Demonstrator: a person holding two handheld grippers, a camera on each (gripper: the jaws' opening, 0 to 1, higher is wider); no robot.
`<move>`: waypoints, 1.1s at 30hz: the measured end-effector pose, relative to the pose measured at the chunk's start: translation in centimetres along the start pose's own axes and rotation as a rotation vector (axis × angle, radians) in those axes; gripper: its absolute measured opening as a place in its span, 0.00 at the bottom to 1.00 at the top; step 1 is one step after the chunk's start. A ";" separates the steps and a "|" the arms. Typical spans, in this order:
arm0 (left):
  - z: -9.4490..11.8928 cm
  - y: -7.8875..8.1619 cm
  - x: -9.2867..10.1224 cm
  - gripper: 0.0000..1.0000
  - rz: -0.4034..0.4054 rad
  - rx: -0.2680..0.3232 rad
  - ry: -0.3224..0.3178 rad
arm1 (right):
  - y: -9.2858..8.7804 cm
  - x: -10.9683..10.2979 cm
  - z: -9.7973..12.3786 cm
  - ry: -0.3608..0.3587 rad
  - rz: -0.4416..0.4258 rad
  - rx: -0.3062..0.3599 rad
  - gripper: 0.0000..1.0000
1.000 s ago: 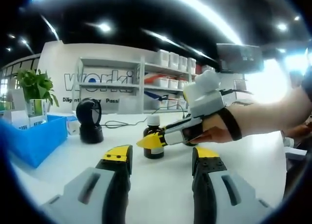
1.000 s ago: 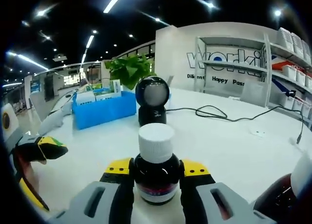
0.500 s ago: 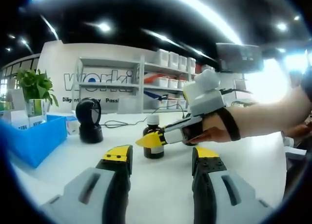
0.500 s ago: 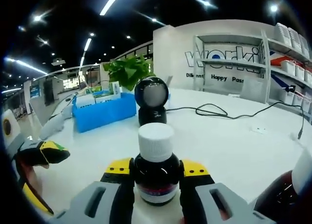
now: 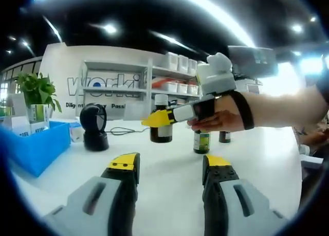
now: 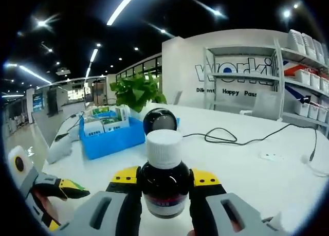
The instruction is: Rotate the medicine bottle to make it face forward pick up the medicine bottle inspect the drug traceability code place the medicine on the table
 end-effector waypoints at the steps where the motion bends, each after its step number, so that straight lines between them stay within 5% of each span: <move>1: 0.0 0.0 0.0 0.40 0.000 0.000 0.001 | 0.4 -0.1 -0.1 0.001 0.000 0.002 0.31; 9: 0.0 0.0 0.0 0.40 0.000 0.000 0.004 | 4.4 -0.4 -0.2 -0.011 0.030 0.040 0.31; 20: 0.0 0.1 -0.2 0.40 0.006 0.004 0.007 | 9.1 0.7 -3.1 0.004 0.065 0.037 0.31; 33: 0.0 0.0 -0.3 0.40 0.012 0.003 0.011 | 10.3 2.8 -5.7 -0.021 0.033 0.050 0.31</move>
Point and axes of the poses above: the point that each gripper's makers call its tool centre point, and the gripper's own axes: z roughly backward along the fingers, x roughly to its right, y roughly out of its top, the point moved 2 cm from there along z, roughly backward along the fingers, and after that the axes turned 12 degrees about y, right-handed, at the moved point
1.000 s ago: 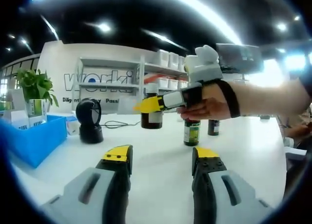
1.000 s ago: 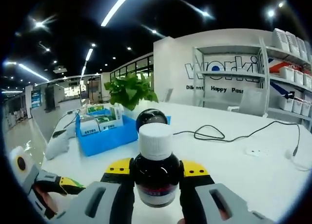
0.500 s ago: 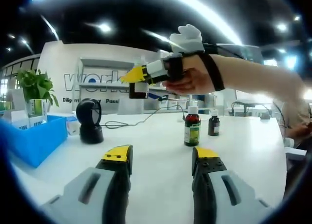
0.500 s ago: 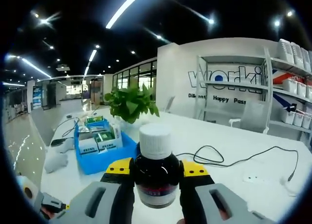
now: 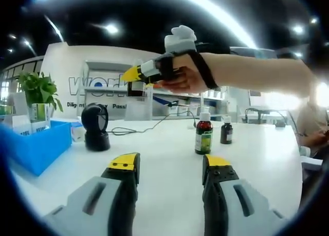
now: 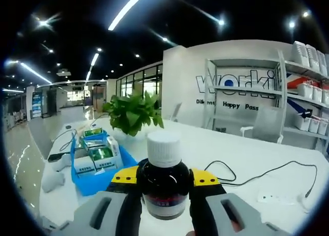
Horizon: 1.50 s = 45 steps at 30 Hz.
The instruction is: Rotate the medicine bottle to make it face forward pick up the medicine bottle inspect the drug traceability code place the medicine on the table
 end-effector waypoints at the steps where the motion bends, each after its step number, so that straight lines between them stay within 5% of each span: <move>1: 0.0 0.0 0.0 0.40 0.000 0.000 -0.001 | -0.1 0.1 -0.2 -0.001 -0.010 0.000 0.31; 18: -0.1 0.0 0.1 0.39 0.003 0.000 -0.007 | -3.8 2.5 -3.0 -0.056 -0.047 -0.047 0.31; 45: 0.0 0.1 0.2 0.39 0.008 0.000 -0.012 | -7.8 3.8 -4.0 -0.085 -0.076 -0.115 0.31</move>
Point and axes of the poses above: the point that each gripper's makers call its tool centre point, and the gripper's own axes: z roughly backward along the fingers, x roughly to its right, y roughly out of its top, the point moved 2 cm from there along z, roughly backward along the fingers, and after that the axes turned 12 degrees about y, right-handed, at the moved point
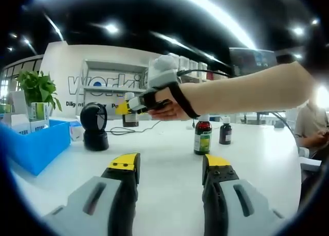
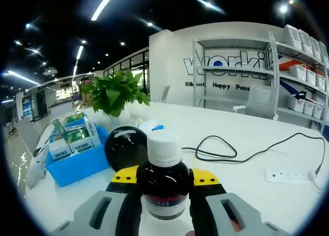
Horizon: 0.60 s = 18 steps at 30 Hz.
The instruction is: Rotate the medicine bottle to make it face forward pick up the medicine bottle inspect the drug traceability code place the medicine on the table
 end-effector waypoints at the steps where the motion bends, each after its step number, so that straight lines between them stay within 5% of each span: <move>1: 0.0 0.0 0.0 0.39 -0.001 0.000 0.000 | -0.1 0.1 0.0 -0.001 -0.004 -0.001 0.31; 18: 0.0 0.0 0.0 0.39 -0.002 -0.001 0.000 | -1.5 1.8 1.0 -0.044 -0.016 -0.025 0.31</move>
Point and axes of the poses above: the point that each gripper's makers call its tool centre point, and the gripper's own axes: z roughly backward along the fingers, x roughly to its right, y roughly out of its top, the point moved 2 cm from there along z, roughly backward along the fingers, and after that the axes turned 12 degrees about y, right-handed, at the moved point
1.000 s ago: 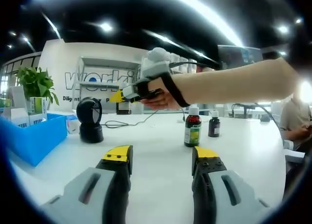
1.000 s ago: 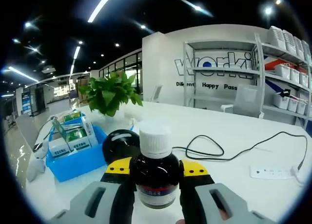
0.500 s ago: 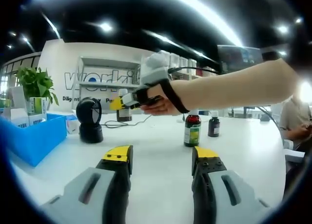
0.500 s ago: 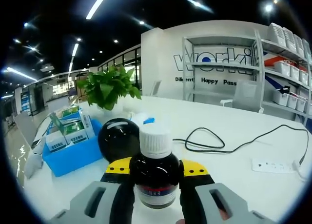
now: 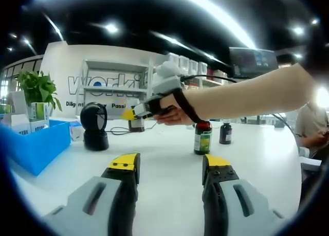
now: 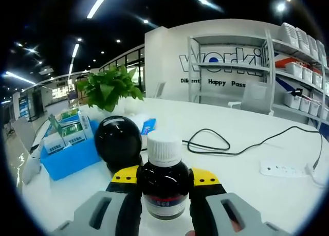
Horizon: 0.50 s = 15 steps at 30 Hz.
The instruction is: Rotate the medicine bottle to make it face forward pick up the medicine bottle inspect the drug traceability code place the medicine on the table
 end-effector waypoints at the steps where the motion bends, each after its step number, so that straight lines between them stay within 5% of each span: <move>1: 0.0 0.0 0.0 0.39 0.000 0.000 -0.001 | -0.2 -0.2 0.5 -0.007 -0.002 -0.001 0.31; 15: -0.1 -0.1 0.0 0.39 -0.002 -0.003 0.000 | -0.8 -0.5 2.8 -0.056 -0.017 0.011 0.31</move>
Point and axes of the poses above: the point that each gripper's makers call its tool centre point, and the gripper's own axes: z roughly backward along the fingers, x roughly to its right, y roughly out of its top, the point moved 2 cm from there along z, roughly backward along the fingers, and after that the axes turned 12 degrees about y, right-handed, at the moved point
